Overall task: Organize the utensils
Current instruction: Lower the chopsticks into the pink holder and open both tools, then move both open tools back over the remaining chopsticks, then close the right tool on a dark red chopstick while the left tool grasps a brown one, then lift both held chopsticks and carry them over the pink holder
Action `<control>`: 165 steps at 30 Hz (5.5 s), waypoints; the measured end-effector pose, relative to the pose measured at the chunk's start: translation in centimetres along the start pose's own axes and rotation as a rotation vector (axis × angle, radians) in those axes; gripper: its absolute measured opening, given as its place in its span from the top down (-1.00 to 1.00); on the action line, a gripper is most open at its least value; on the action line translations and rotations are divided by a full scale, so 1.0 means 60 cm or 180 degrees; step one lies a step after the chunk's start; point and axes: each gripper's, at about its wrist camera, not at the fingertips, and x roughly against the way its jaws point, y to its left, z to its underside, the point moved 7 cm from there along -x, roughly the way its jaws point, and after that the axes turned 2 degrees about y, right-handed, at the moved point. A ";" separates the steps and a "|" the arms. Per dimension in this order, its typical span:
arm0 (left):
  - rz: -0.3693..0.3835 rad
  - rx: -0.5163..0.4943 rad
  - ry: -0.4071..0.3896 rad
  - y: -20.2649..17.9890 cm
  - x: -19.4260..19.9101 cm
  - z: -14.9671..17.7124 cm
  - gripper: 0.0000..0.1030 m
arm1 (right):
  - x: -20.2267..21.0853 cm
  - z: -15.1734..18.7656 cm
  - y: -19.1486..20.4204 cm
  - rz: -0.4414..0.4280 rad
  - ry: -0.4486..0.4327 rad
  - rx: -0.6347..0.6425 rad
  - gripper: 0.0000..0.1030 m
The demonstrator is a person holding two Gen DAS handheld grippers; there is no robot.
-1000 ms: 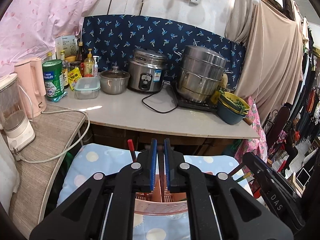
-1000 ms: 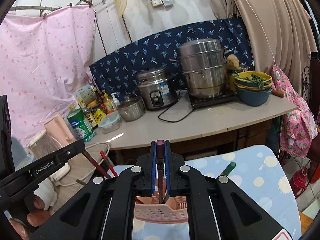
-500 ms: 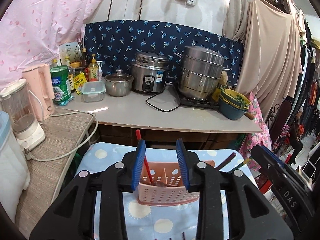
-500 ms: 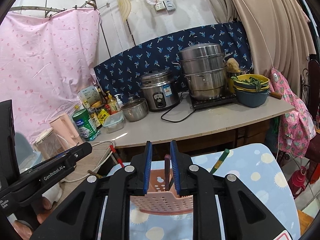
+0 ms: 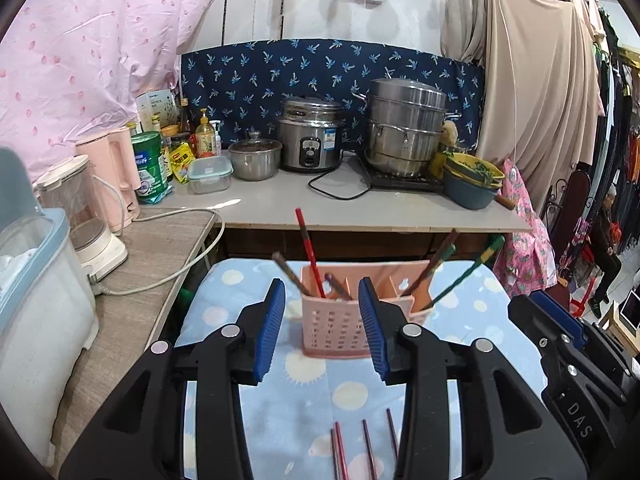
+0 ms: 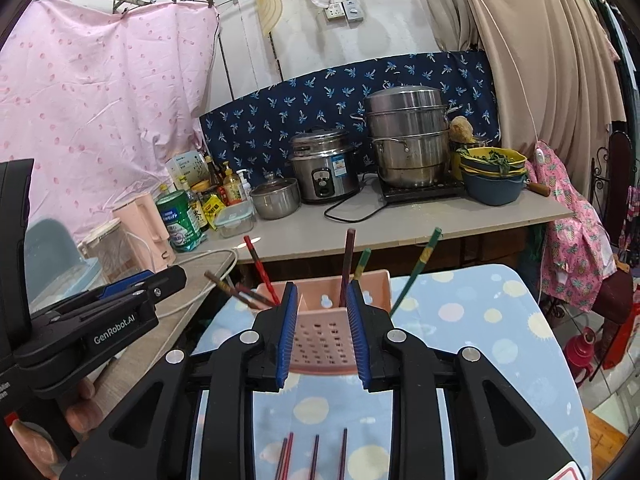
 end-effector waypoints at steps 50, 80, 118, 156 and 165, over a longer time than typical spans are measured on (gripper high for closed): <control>-0.0098 0.0013 0.1439 0.046 0.035 0.471 0.07 | 0.071 0.493 -0.007 0.0146 0.1479 0.0046 0.61; 0.0070 -0.0194 0.1613 -0.010 0.038 0.532 -0.09 | 0.093 0.509 -0.040 0.0240 0.1455 -0.0084 0.86; 0.0180 0.0016 0.1274 0.033 0.078 0.420 0.86 | 0.130 0.412 -0.048 0.0227 0.1120 -0.0106 0.86; 0.0453 0.0295 0.0055 0.030 0.067 -0.038 0.87 | 0.103 -0.034 -0.057 -0.0241 -0.0270 -0.0476 0.86; 0.0454 0.0350 -0.0467 0.005 0.075 -0.185 0.87 | 0.060 -0.158 -0.045 -0.0258 -0.0583 -0.0518 0.86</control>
